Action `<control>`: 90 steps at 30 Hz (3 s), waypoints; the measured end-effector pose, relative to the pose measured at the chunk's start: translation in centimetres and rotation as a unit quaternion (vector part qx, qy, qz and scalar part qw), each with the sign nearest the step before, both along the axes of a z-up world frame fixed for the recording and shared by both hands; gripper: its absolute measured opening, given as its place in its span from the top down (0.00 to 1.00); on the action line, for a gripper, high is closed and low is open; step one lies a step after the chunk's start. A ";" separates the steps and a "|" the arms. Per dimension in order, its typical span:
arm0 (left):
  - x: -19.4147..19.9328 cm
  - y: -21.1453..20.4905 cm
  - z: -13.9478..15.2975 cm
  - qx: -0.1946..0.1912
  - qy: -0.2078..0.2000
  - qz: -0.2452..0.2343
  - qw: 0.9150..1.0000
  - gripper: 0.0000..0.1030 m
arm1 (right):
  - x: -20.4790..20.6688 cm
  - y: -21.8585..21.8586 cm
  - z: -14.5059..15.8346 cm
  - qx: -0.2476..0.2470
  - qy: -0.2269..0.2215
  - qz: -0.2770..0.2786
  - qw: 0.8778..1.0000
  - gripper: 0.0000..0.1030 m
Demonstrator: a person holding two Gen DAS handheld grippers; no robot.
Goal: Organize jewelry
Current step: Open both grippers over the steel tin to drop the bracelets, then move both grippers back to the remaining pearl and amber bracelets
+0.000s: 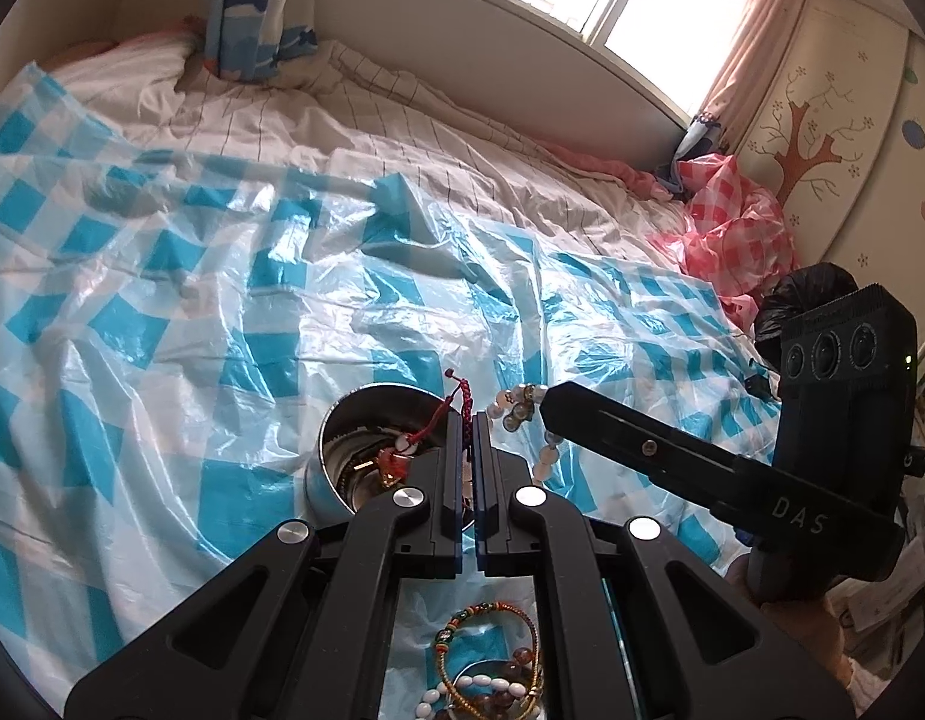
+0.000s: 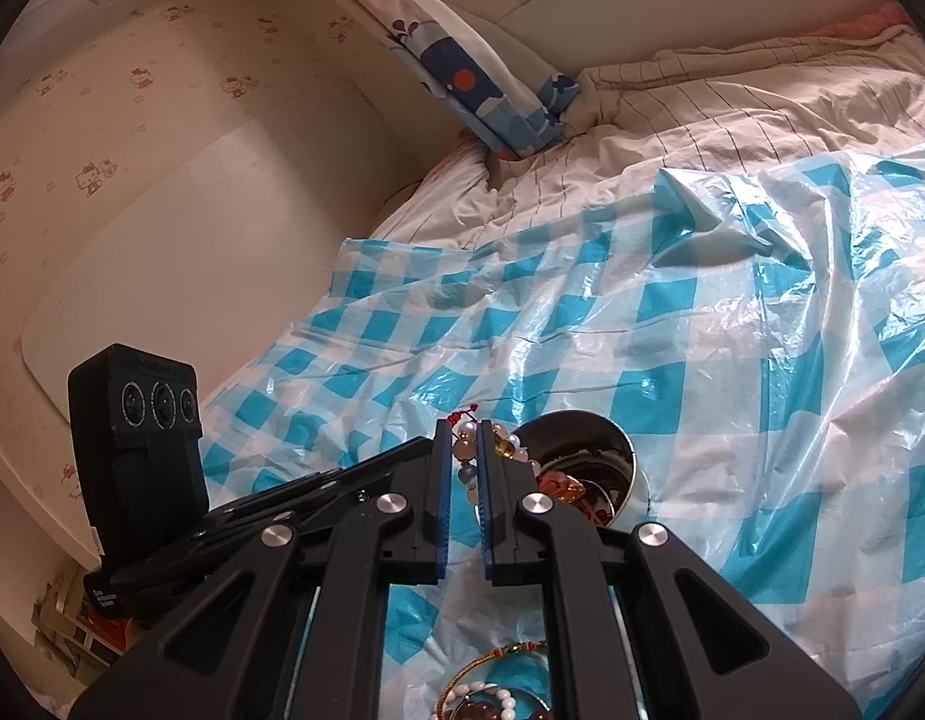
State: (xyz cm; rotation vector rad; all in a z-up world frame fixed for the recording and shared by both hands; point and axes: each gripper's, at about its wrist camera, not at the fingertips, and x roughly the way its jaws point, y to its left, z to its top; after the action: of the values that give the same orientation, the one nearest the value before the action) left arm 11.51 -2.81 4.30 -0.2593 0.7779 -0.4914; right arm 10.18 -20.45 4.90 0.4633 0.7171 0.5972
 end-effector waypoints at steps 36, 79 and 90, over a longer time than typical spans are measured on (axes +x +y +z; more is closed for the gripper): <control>1.2 1.2 -2.6 0.065 0.073 0.044 0.994 0.83 | 1.9 -0.4 -2.7 -0.041 0.067 -0.027 0.997 0.67; -4.6 0.5 -2.4 0.123 0.084 -0.018 0.989 0.67 | -3.7 -1.3 -1.0 -0.109 0.073 -0.012 0.991 0.66; -5.5 -1.5 -4.0 0.140 0.104 -0.050 0.983 0.62 | -4.3 -1.3 -1.6 -0.130 0.086 -0.001 0.988 0.62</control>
State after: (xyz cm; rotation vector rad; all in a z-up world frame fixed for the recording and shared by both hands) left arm 6.03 -4.29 0.34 -0.0079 1.0561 -0.4472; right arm 5.90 -21.73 3.34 0.2741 0.9455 0.4555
